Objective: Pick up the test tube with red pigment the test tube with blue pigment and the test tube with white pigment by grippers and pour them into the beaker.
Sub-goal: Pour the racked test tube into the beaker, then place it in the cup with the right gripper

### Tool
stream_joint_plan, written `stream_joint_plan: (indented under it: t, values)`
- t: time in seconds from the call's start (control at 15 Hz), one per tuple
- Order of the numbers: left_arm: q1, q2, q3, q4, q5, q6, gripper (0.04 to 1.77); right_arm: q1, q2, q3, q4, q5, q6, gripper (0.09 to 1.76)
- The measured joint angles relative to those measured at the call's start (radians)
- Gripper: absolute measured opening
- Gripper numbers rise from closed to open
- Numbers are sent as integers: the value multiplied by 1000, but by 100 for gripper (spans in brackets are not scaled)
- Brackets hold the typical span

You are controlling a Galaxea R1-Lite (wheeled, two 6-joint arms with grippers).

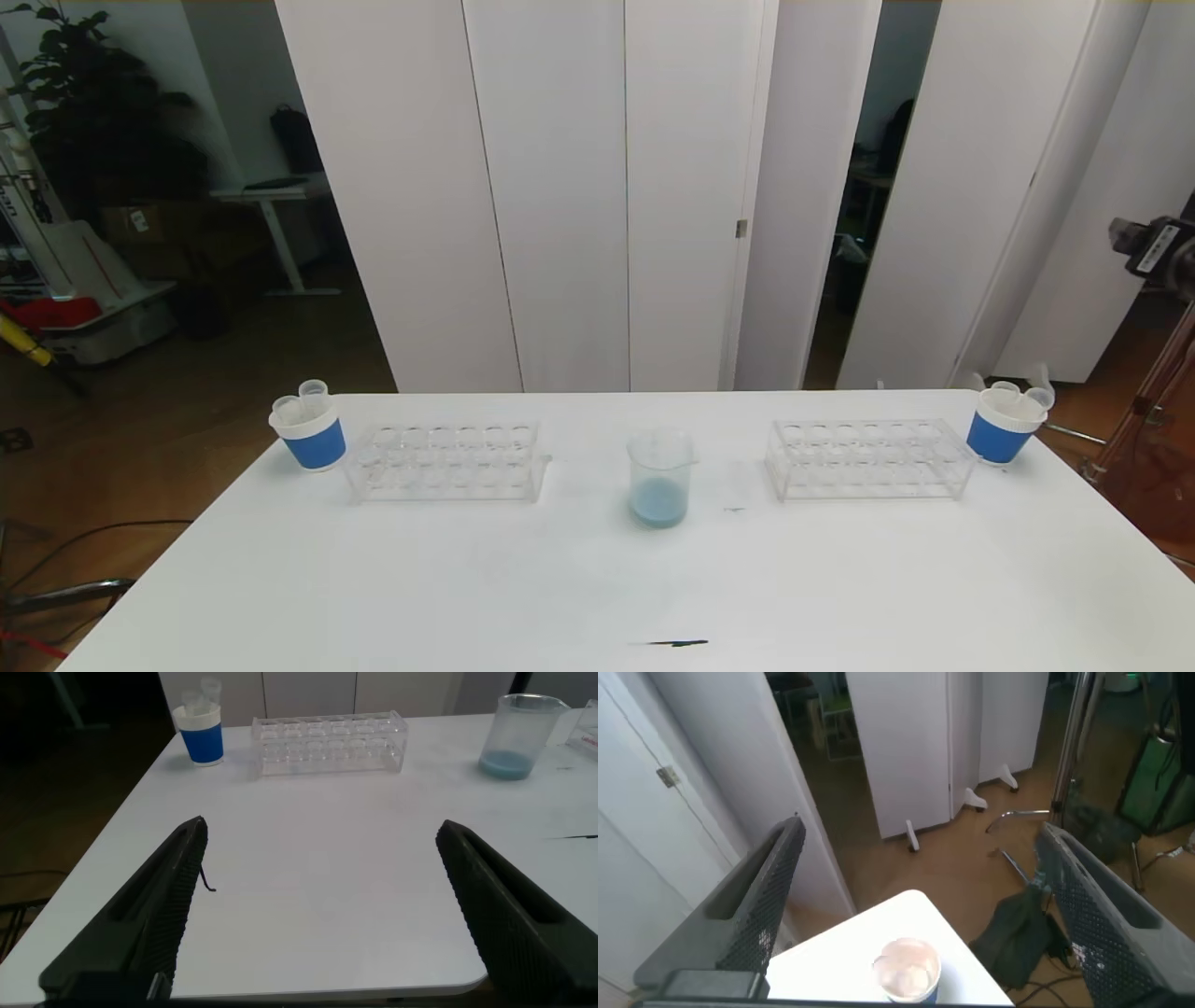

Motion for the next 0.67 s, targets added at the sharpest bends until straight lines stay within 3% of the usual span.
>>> stream_joint_plan:
  t: [0.4,0.67]
  values:
    - [0,0,0,0,0,0,175,25,-500,87,281,141,-35,175]
    - [0,0,0,0,0,0,175,88,-826,158,494,180,-71,175]
